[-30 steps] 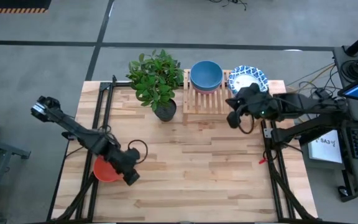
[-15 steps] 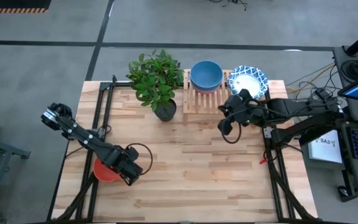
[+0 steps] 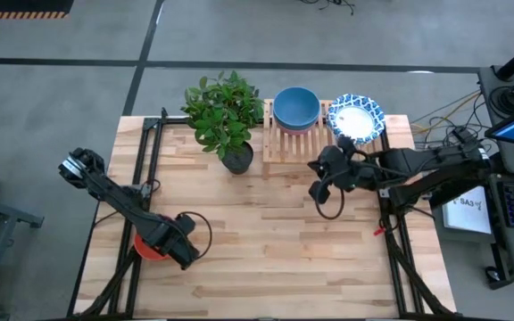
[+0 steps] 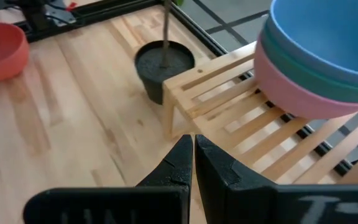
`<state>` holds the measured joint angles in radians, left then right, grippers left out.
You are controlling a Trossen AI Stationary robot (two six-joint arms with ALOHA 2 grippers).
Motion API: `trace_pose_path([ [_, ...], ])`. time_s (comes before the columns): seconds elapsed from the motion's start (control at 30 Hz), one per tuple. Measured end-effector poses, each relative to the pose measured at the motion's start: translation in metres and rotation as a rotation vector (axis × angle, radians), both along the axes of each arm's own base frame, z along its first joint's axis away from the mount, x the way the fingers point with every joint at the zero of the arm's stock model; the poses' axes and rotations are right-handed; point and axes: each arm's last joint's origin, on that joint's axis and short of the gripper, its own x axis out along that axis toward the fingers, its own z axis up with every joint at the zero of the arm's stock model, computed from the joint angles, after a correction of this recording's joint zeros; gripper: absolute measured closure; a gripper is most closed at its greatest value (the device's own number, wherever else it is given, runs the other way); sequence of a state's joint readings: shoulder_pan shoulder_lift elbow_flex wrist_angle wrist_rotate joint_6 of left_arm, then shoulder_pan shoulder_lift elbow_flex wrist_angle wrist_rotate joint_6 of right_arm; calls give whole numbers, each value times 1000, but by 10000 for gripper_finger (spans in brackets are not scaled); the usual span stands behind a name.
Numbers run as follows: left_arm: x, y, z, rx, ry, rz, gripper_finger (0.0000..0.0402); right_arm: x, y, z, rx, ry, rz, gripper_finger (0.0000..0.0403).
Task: Place and stack bowls onto a shelf
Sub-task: Stack the orange bowl on top of the blue bowl on the shelf
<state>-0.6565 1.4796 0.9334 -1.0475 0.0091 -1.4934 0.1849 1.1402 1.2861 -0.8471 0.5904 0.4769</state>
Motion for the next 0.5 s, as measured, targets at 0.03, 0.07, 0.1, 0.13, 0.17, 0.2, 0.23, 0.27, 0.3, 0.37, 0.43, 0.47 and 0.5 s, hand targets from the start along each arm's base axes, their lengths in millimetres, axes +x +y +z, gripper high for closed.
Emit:
trace_pose_path([
  [0.03, 0, 0, -2, -4, -5, -1, 294, 0, 3, 0, 0, -3, 4, 394],
  [0.07, 0, 0, -4, -8, -11, -1, 296, 1, 7, -1, 2, -6, 5, 394],
  [0.1, 0, -1, -6, -14, -18, -3, 299, 1, 10, -2, 3, -10, 8, 394],
  [0.13, 0, -1, -7, -18, -24, -8, 302, 1, 14, -2, 1, -11, 11, 394],
  [0.17, 0, -1, -7, -22, -28, -17, 308, 2, 18, -4, -2, -12, 15, 394],
  [0.2, 1, -2, -7, -26, -33, -33, 315, 2, 21, -4, -6, -14, 20, 394],
  [0.23, 2, -2, -7, -31, -41, -49, 325, 2, 25, -5, -10, -15, 30, 394],
  [0.27, 2, -3, -7, -36, -47, -68, 336, 4, 29, -6, -11, -16, 40, 394],
  [0.3, 2, -4, -7, -38, -52, -88, 350, 6, 32, -7, -12, -21, 51, 394],
  [0.37, 2, -5, -7, -37, -58, -128, 383, 9, 40, -9, -15, -23, 77, 394],
  [0.43, 2, -7, -4, -18, -81, -186, 394, 14, 45, -11, -27, -26, 107, 394],
  [0.47, 3, -9, -1, -22, -92, -225, 394, 17, 48, -12, -43, -19, 129, 394],
  [0.5, 4, -12, 2, -19, -111, -272, 394, 20, 51, -14, -59, -11, 151, 394],
])
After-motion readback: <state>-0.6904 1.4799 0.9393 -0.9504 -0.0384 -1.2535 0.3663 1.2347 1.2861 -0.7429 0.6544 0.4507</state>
